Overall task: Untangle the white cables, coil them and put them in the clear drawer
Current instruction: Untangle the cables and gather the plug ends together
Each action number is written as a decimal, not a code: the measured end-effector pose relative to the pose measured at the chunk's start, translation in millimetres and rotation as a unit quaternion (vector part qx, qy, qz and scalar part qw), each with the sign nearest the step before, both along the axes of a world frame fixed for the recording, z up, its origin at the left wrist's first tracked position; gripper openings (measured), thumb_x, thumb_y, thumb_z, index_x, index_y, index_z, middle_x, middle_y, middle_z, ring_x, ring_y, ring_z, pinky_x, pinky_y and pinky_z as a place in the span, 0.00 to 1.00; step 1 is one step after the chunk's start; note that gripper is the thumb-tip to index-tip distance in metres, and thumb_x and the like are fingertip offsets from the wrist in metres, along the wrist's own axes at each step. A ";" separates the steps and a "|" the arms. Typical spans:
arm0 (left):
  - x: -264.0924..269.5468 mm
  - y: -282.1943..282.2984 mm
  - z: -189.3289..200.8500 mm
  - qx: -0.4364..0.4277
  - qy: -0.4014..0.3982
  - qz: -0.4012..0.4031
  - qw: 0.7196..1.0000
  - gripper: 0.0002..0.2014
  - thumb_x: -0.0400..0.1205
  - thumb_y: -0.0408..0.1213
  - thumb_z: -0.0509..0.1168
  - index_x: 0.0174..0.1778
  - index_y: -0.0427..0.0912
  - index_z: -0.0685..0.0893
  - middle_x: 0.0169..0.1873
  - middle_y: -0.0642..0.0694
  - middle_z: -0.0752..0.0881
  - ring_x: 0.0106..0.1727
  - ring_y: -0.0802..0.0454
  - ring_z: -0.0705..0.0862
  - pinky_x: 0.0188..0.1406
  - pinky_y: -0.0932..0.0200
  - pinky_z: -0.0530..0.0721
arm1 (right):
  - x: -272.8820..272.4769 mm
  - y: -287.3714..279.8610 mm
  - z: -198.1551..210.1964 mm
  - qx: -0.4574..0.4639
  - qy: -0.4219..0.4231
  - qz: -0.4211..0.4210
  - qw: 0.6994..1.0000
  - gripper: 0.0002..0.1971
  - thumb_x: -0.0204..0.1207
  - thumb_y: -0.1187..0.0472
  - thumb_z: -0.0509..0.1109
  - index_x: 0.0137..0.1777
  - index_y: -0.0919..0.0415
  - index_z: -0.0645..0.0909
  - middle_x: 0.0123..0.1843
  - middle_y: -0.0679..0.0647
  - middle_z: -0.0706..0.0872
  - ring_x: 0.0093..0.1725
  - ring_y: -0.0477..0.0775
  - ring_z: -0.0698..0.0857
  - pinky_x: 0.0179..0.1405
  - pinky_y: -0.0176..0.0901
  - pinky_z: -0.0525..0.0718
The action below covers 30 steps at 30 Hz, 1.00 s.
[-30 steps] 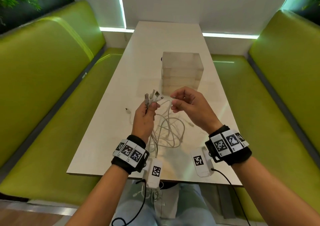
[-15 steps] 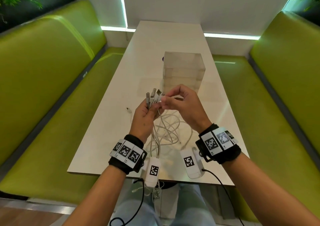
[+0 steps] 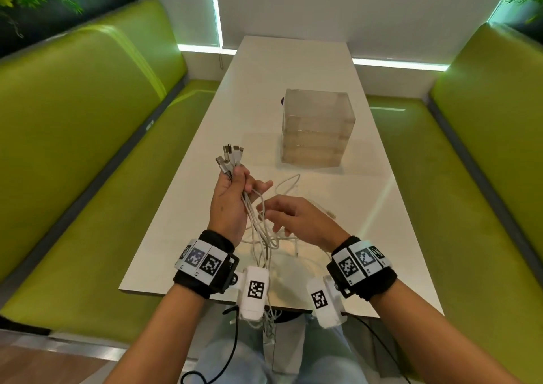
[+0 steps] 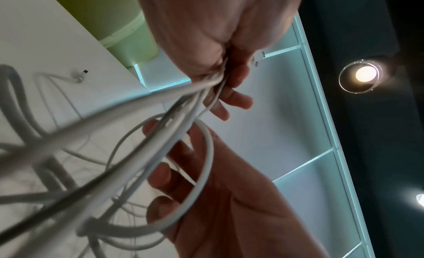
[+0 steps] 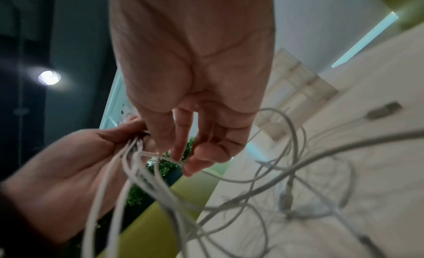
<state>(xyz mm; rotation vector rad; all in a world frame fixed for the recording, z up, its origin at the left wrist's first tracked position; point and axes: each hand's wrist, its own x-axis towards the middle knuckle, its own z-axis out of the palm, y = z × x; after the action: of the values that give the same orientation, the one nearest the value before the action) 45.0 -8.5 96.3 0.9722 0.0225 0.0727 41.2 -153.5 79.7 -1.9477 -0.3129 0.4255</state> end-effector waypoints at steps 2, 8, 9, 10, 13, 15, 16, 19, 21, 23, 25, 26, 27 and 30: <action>0.0 5.0 2.1 -0.012 0.001 0.006 1.000 0.12 0.89 0.37 0.49 0.43 0.41 0.73 0.22 0.52 0.71 0.27 0.53 0.80 0.52 0.47 0.88 | -3.8 2.8 -0.3 0.041 0.024 0.002 0.999 0.10 0.80 0.58 0.68 0.58 0.57 0.83 0.41 0.47 0.87 0.32 0.39 0.80 0.32 0.30 0.76; -4.7 13.9 7.6 -0.034 -0.004 0.004 0.999 0.13 0.89 0.37 0.49 0.41 0.41 0.73 0.21 0.53 0.69 0.24 0.56 0.71 0.35 0.57 0.83 | 11.9 6.9 -9.7 -0.076 -0.093 -0.003 0.993 0.04 0.77 0.58 0.69 0.49 0.54 0.83 0.39 0.45 0.83 0.31 0.43 0.75 0.37 0.39 0.76; -5.9 15.2 9.3 -0.036 -0.008 0.004 0.999 0.13 0.89 0.37 0.50 0.40 0.41 0.73 0.21 0.53 0.69 0.23 0.56 0.70 0.32 0.59 0.80 | 17.6 6.7 -10.0 -0.114 -0.123 0.006 0.986 0.03 0.77 0.59 0.69 0.48 0.55 0.83 0.39 0.46 0.82 0.31 0.43 0.75 0.37 0.40 0.77; -7.1 16.7 11.4 -0.038 -0.012 0.005 0.999 0.13 0.89 0.37 0.49 0.40 0.41 0.73 0.21 0.53 0.69 0.23 0.57 0.68 0.30 0.60 0.78 | 23.3 5.6 -10.3 -0.152 -0.149 0.017 0.977 0.03 0.76 0.61 0.68 0.47 0.55 0.83 0.39 0.47 0.82 0.33 0.44 0.76 0.39 0.43 0.78; -10.1 21.6 16.8 -0.033 -0.025 0.012 0.999 0.13 0.89 0.37 0.49 0.39 0.41 0.73 0.21 0.53 0.68 0.22 0.58 0.65 0.26 0.63 0.73 | 37.7 0.9 -12.7 -0.201 -0.189 0.017 0.961 0.05 0.77 0.62 0.67 0.50 0.56 0.84 0.42 0.51 0.80 0.39 0.48 0.77 0.44 0.45 0.78; -12.1 26.8 19.1 -0.027 -0.031 0.024 0.999 0.13 0.88 0.38 0.50 0.39 0.41 0.73 0.20 0.53 0.68 0.22 0.58 0.64 0.25 0.64 0.70 | 44.1 1.3 -13.6 -0.209 -0.211 0.007 0.955 0.06 0.78 0.61 0.67 0.52 0.58 0.84 0.46 0.53 0.80 0.40 0.48 0.77 0.43 0.42 0.75; -12.8 30.2 20.2 -0.029 -0.032 0.031 0.999 0.13 0.88 0.38 0.51 0.39 0.41 0.73 0.20 0.54 0.68 0.22 0.58 0.63 0.24 0.64 0.69 | 46.0 1.4 -13.7 -0.221 -0.221 0.008 0.950 0.07 0.79 0.60 0.67 0.53 0.58 0.85 0.48 0.55 0.80 0.41 0.49 0.77 0.44 0.43 0.76; -11.1 46.8 21.7 -0.021 -0.032 0.063 0.997 0.13 0.88 0.40 0.52 0.39 0.42 0.74 0.21 0.54 0.67 0.21 0.59 0.62 0.22 0.65 0.65 | 50.0 -5.7 -13.9 -0.207 -0.229 -0.016 0.951 0.07 0.78 0.57 0.68 0.53 0.54 0.86 0.50 0.53 0.80 0.38 0.42 0.76 0.46 0.44 0.77; -9.3 60.9 19.1 0.009 -0.025 0.085 0.996 0.13 0.87 0.43 0.55 0.39 0.43 0.74 0.21 0.55 0.66 0.22 0.59 0.61 0.21 0.64 0.64 | 51.3 -10.4 -12.1 -0.169 -0.236 -0.054 0.955 0.06 0.76 0.58 0.69 0.50 0.53 0.85 0.48 0.51 0.81 0.35 0.36 0.74 0.44 0.43 0.77; -8.3 68.5 13.5 0.084 -0.007 0.094 0.992 0.10 0.83 0.45 0.63 0.39 0.45 0.76 0.21 0.56 0.67 0.22 0.59 0.62 0.23 0.63 0.64 | 51.0 -10.8 -7.7 -0.165 -0.252 -0.074 0.951 0.05 0.75 0.61 0.69 0.48 0.55 0.84 0.46 0.49 0.80 0.34 0.34 0.73 0.41 0.40 0.74; -9.6 64.3 8.6 0.219 0.009 0.084 0.972 0.11 0.74 0.45 0.74 0.41 0.46 0.79 0.23 0.56 0.71 0.23 0.59 0.64 0.26 0.63 0.67 | 50.2 -9.6 -0.4 -0.150 -0.267 -0.095 0.947 0.04 0.74 0.62 0.69 0.47 0.57 0.83 0.44 0.47 0.77 0.35 0.37 0.74 0.40 0.38 0.73; -10.8 59.7 6.4 0.273 0.014 0.068 0.959 0.14 0.69 0.44 0.77 0.43 0.44 0.81 0.23 0.54 0.70 0.24 0.58 0.64 0.26 0.64 0.68 | 49.5 -8.3 3.7 -0.129 -0.269 -0.105 0.949 0.03 0.75 0.62 0.69 0.47 0.58 0.83 0.42 0.46 0.76 0.36 0.38 0.75 0.40 0.36 0.75; -10.8 54.9 3.6 0.305 0.015 0.052 0.951 0.16 0.67 0.42 0.78 0.45 0.42 0.83 0.23 0.53 0.67 0.26 0.56 0.64 0.25 0.65 0.68 | 48.6 -6.3 8.5 -0.103 -0.264 -0.105 0.953 0.03 0.76 0.62 0.69 0.46 0.57 0.83 0.41 0.46 0.75 0.36 0.39 0.75 0.40 0.34 0.75; -11.1 36.6 1.1 0.325 0.008 0.024 0.945 0.15 0.68 0.38 0.79 0.47 0.39 0.86 0.23 0.52 0.64 0.29 0.51 0.61 0.25 0.68 0.69 | 41.3 3.5 22.4 -0.065 -0.257 -0.064 0.962 0.03 0.77 0.59 0.71 0.48 0.56 0.85 0.40 0.46 0.76 0.35 0.39 0.75 0.39 0.26 0.74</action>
<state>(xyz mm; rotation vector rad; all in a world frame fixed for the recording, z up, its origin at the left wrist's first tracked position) 33.8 28.1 97.4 1.6342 0.0370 0.1207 82.5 -150.0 102.1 -2.1762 -0.4954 -0.1587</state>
